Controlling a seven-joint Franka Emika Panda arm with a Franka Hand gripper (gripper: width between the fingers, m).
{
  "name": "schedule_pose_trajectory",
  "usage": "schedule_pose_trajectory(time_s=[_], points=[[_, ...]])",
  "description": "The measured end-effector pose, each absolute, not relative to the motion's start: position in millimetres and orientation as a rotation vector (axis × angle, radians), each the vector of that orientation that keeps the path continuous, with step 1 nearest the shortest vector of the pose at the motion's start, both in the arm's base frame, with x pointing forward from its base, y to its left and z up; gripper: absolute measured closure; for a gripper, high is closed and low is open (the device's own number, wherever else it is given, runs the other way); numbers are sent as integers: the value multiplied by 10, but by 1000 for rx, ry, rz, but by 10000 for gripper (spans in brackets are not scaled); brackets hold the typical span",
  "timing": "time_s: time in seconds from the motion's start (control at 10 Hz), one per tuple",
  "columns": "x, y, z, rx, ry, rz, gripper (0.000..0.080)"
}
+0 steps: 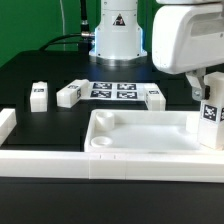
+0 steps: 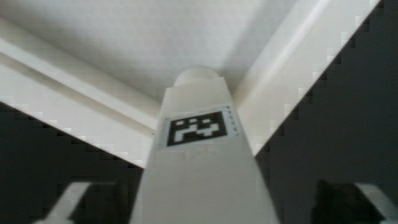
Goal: Assemble desk
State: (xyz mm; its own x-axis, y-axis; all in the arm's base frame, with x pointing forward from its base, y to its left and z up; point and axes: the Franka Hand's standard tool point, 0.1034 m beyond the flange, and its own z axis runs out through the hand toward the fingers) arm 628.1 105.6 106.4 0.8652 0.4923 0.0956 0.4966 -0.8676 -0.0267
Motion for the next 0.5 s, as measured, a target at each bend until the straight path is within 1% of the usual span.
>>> schedule_pose_trajectory(time_s=[0.1,0.2,0.5], points=[[6281,1055,1064,-2985,-792,-132,416],[6282,1049,1064,-2986,-791,-133,510],[6282,1042,1062,-2996,-747,-131,509]])
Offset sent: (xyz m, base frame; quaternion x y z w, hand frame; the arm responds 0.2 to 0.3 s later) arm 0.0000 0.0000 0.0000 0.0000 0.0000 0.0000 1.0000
